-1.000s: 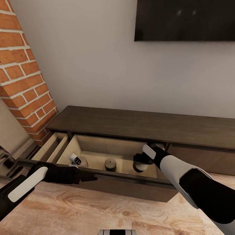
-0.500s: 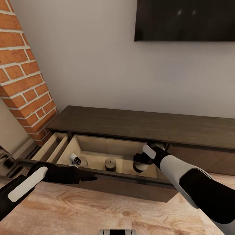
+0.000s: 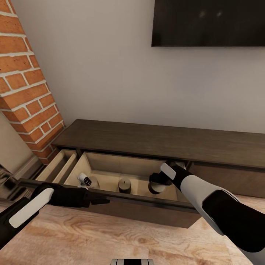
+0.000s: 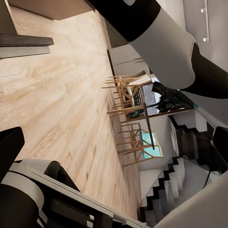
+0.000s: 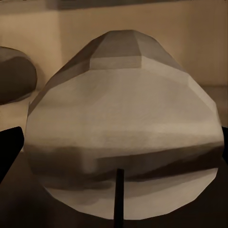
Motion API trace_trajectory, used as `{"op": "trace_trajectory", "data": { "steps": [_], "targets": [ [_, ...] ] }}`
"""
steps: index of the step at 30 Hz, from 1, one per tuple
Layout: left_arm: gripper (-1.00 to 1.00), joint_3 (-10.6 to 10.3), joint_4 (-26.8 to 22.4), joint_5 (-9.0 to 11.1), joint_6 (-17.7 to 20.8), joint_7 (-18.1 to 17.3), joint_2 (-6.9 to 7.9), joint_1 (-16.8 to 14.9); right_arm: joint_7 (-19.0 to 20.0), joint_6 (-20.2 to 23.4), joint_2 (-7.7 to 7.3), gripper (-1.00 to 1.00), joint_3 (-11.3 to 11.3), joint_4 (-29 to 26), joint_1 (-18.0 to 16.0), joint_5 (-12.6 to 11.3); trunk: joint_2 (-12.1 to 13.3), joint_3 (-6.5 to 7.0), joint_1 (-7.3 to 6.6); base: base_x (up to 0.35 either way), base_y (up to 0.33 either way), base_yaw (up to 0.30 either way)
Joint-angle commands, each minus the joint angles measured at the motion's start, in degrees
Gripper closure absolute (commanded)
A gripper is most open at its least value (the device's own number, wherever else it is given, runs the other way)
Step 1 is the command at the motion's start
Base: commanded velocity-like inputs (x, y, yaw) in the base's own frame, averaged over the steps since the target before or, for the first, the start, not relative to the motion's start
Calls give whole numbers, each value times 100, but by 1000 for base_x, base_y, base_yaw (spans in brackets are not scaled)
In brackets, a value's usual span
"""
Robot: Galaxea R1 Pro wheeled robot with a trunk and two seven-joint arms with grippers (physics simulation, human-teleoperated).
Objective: Place each of the two pumpkins and all three candles from the living room inside a cabinet in the living room (use any cabinet), then make sure every cabinet is closed, and position the cauldron so it is next to a table in the living room.
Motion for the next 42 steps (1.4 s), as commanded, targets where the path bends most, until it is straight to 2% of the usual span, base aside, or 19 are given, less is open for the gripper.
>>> {"op": "trace_trajectory", "data": {
  "steps": [1, 11, 14, 16, 25, 27, 33, 42],
  "targets": [
    [-100, -13, 3, 19, 19, -11, 5, -7, -52, 1, -2, -100, 32, -9, -3, -74, -2, -5, -1, 0, 0, 0],
    [-100, -13, 5, 18, 19, -10, 5, -7, -43, -199, -2, -100, 32, -43, -3, 46, -2, -5, -1, 0, 0, 0],
    [-100, -13, 6, 13, 19, -9, 5, -7, -43, -586, -4, -100, 37, -19, 7, 184, -2, -5, -1, 0, 0, 0],
    [-100, -16, 6, 13, 15, -9, 5, -7, -43, -678, -3, -100, 36, -13, 25, 296, -2, -5, -1, 0, 0, 0],
    [-100, -22, -2, 11, 12, -9, 5, -7, -40, -726, -1, -100, 40, -9, 41, 391, -2, -5, -1, 0, 0, 0],
    [-100, -22, -2, 11, 11, -9, 5, -7, -38, -669, 3, -100, 41, -9, 41, 387, -2, -5, -1, 0, 0, 0],
    [-100, -22, -2, 11, 11, -9, 5, -7, -59, 177, 6, -100, 33, -2, 41, 344, -2, -5, -1, 0, 0, 0],
    [-100, -15, -2, 16, 11, -9, 5, -7, -71, 288, 6, -100, 33, 9, 41, 323, -2, -5, -1, 0, 0, 0]
  ]
}}
